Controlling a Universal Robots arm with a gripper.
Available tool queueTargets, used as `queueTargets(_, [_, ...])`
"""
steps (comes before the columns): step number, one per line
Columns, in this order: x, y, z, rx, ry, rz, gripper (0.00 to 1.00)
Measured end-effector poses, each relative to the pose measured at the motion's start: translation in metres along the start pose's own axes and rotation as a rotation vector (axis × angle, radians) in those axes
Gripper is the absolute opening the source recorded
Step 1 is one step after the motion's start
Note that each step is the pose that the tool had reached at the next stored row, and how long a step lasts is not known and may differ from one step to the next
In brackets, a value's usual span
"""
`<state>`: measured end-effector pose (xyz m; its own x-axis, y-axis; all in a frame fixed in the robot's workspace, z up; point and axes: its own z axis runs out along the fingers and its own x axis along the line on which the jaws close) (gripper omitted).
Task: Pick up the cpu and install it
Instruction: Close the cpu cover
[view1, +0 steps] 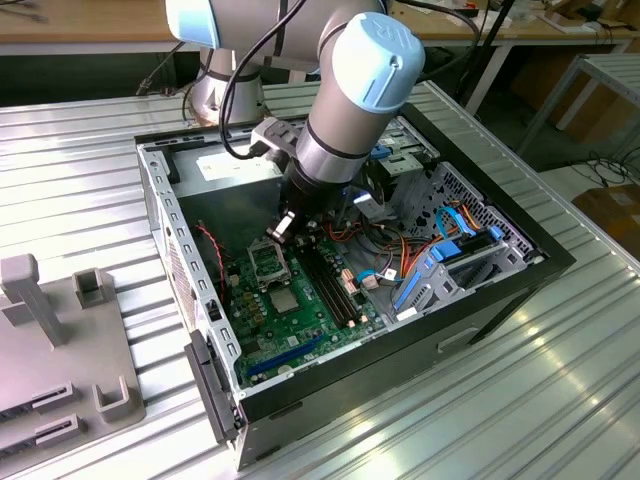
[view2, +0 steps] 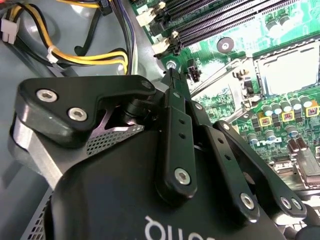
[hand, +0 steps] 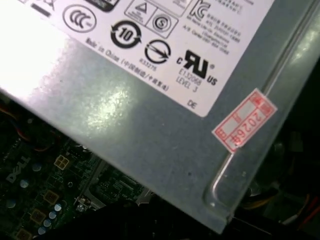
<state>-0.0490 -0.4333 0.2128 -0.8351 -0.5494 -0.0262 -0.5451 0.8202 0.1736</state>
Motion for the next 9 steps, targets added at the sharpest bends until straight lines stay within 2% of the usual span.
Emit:
queueTargets(6, [0.0000,0.0004,-0.0024,0.0016,0.0024,-0.007,0.11])
queueTargets(9, [0.0000,0.0005,-0.0028,0.0100,0.0086,-0.009,0.11])
